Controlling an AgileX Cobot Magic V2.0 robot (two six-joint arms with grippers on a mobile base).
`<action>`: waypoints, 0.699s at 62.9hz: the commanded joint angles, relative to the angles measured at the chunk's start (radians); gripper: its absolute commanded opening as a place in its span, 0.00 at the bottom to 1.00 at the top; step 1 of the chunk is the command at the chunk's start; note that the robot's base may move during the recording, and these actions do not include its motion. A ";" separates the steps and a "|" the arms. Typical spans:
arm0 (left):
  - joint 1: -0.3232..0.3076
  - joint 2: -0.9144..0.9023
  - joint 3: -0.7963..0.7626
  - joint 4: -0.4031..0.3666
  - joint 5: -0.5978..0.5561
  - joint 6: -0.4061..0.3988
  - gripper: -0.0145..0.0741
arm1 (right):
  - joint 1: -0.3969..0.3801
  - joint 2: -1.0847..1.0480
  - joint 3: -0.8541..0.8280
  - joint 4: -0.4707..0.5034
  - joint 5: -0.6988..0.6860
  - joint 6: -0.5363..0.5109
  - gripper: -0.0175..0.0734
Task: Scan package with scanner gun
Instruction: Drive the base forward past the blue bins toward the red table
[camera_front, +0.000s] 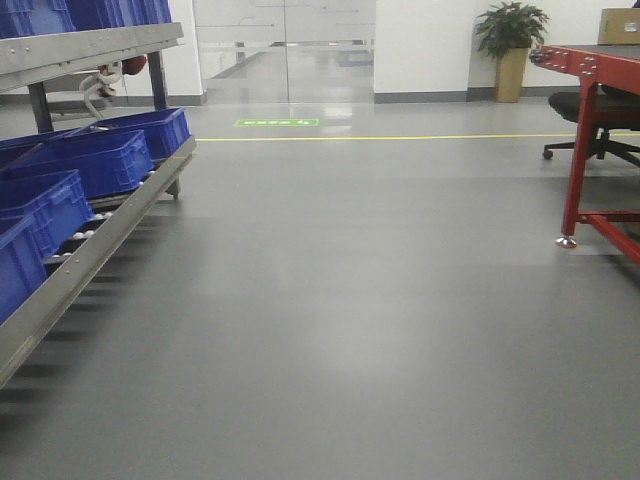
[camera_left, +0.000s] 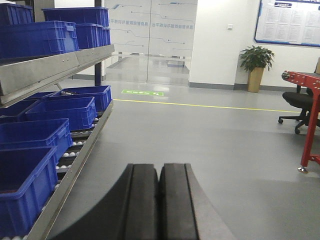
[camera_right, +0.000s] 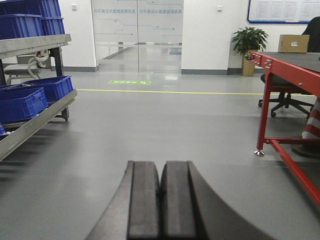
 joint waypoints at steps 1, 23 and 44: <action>-0.001 -0.004 -0.003 0.005 -0.023 -0.005 0.04 | 0.000 -0.004 0.000 -0.006 -0.019 0.005 0.01; -0.001 -0.004 -0.003 0.005 -0.023 -0.005 0.04 | 0.000 -0.004 0.000 -0.006 -0.019 0.005 0.01; -0.001 -0.004 -0.003 0.005 -0.023 -0.005 0.04 | 0.000 -0.004 0.000 -0.006 -0.019 0.005 0.01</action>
